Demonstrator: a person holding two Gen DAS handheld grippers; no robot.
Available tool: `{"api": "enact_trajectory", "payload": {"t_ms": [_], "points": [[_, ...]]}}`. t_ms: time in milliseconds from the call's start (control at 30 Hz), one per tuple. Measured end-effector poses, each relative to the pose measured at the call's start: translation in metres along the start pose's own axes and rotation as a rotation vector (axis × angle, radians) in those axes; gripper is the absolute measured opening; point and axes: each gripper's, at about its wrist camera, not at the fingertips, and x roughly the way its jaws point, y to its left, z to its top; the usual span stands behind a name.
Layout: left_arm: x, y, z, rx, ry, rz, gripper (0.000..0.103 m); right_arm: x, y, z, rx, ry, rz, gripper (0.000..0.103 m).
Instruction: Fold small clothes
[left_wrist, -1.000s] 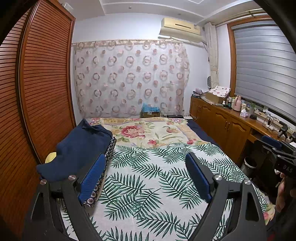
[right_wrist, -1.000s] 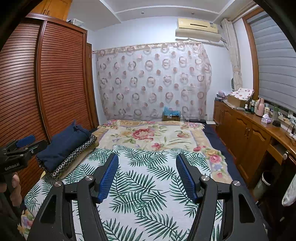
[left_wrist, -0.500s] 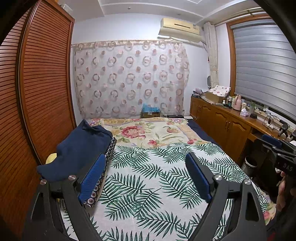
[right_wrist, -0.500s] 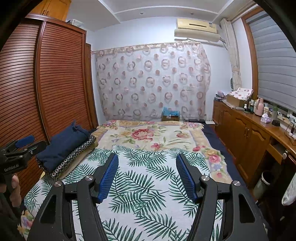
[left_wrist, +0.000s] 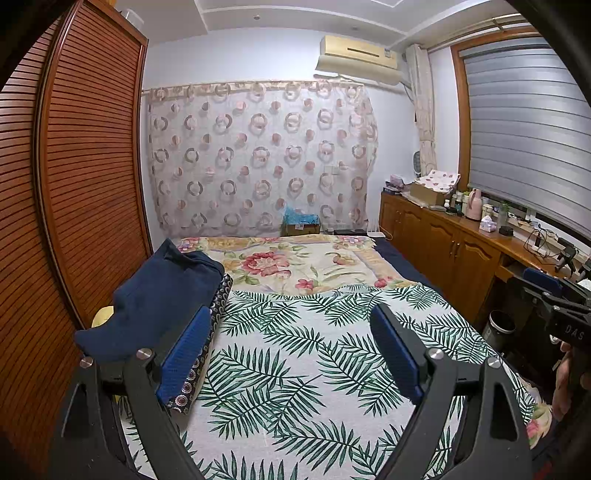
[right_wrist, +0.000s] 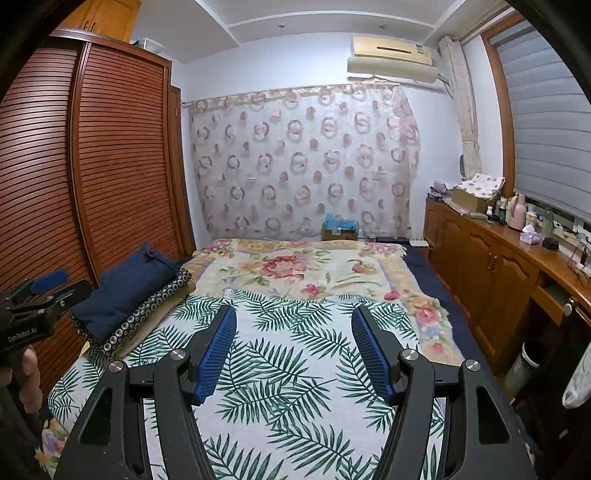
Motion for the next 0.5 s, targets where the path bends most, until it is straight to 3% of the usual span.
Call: {"api": "enact_trajectory", "payload": {"t_ms": [500], "points": [[0.0008,-0.0002,-0.001,0.001,-0.002,0.0,0.088,0.0005,0.0013,0.0008,0.002,-0.002,-0.003,0.067]]}}
